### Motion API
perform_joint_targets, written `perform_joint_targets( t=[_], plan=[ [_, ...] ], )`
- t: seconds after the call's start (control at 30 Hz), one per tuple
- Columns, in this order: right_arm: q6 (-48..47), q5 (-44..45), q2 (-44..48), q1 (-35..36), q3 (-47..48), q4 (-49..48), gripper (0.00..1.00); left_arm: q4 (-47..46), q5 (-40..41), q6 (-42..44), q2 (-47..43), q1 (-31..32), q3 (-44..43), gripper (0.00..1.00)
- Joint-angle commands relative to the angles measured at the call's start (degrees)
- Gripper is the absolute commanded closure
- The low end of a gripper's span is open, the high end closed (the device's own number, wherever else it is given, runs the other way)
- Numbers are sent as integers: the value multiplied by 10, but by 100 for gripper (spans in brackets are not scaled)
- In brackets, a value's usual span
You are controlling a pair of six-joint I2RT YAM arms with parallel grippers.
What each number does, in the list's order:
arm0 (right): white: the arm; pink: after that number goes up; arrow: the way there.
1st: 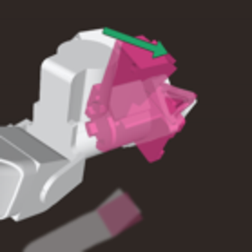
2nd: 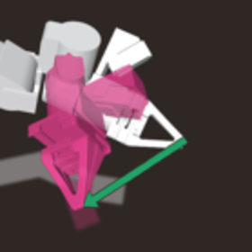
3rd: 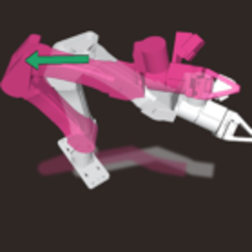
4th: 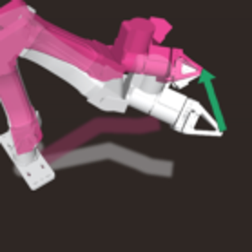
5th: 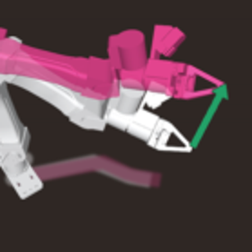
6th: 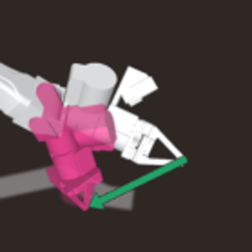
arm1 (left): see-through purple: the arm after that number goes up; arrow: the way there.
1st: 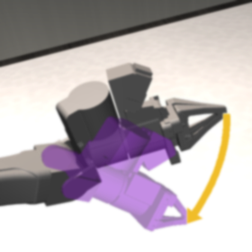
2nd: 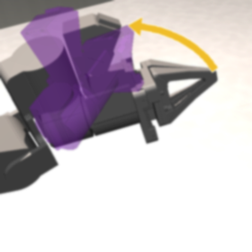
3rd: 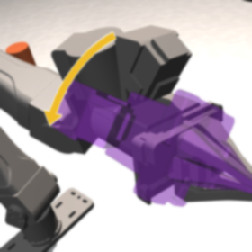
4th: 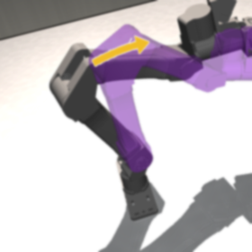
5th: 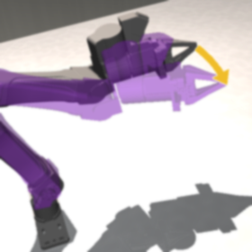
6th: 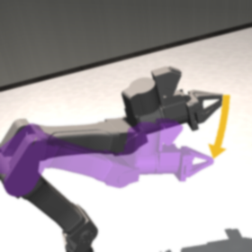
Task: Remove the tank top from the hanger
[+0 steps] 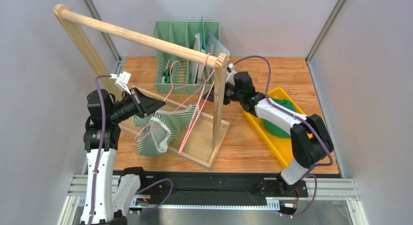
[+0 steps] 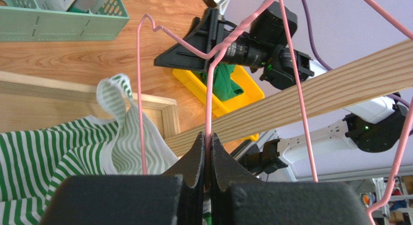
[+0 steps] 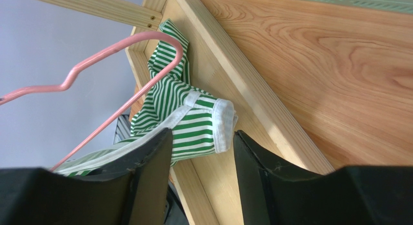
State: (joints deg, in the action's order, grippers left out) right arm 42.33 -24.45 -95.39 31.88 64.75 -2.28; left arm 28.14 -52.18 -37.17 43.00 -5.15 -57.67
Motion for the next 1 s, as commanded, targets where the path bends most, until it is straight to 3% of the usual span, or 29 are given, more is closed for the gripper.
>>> perform_joint_targets(
  t=[0.0,0.13,0.23,0.33,0.57,0.73,0.87,0.97],
  plan=[
    [-18,-26,71,-44,-31,-4,41,-61,-20,-16,4,10,10,100],
    [-43,-73,100,-63,-48,-19,31,-83,-17,-33,12,31,22,100],
    [-44,-87,111,-64,-48,-18,32,-105,-10,-43,20,50,33,100],
    [-31,-33,136,-63,-50,20,32,-106,19,-45,16,82,32,100],
    [-62,69,251,-64,-68,172,31,-31,87,-26,-48,84,11,100],
    [-60,95,343,-60,-97,225,28,3,141,-32,-100,84,12,100],
    [-101,121,398,9,-49,320,23,50,189,-35,-129,83,5,100],
    [-116,192,422,120,-9,386,20,78,236,-34,-154,84,-2,100]
  ],
)
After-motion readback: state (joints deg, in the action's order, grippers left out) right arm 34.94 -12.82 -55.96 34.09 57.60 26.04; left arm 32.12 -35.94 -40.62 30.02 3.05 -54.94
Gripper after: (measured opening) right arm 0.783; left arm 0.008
